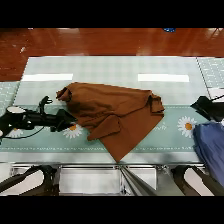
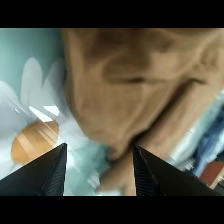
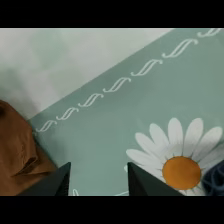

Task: Fold the shirts.

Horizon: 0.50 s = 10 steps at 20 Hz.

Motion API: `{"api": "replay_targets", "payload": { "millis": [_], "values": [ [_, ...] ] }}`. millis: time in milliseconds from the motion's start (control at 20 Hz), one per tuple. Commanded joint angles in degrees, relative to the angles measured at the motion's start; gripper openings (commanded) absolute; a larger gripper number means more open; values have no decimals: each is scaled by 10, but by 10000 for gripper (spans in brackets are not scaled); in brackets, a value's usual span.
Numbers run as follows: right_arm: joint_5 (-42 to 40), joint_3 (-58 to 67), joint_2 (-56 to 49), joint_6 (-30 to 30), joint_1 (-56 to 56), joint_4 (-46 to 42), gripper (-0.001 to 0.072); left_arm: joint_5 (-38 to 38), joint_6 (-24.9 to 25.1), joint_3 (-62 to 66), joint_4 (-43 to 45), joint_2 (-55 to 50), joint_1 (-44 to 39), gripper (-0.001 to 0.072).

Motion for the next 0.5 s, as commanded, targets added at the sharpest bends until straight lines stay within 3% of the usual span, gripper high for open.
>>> {"api": "replay_targets", "payload": {
  "millis": [0,100,150,200,450],
  "values": [
    [-1,-28,10,-22,-3,19,408,104,2,-29,-48,4,-74,506],
    [-2,-28,10,-22,-3,20,408,125,2,-28,-57,-1,-94,500],
    [-2,-28,10,-24,-3,19,408,126,2,-27,-62,-4,-94,320],
    [-2,-28,10,-26,-3,18,408,126,3,-26,-65,-4,-93,10],
    [32,-30,-12,-27,-3,-9,408,89,24,17,-64,-4,-92,14]
  ]
}}
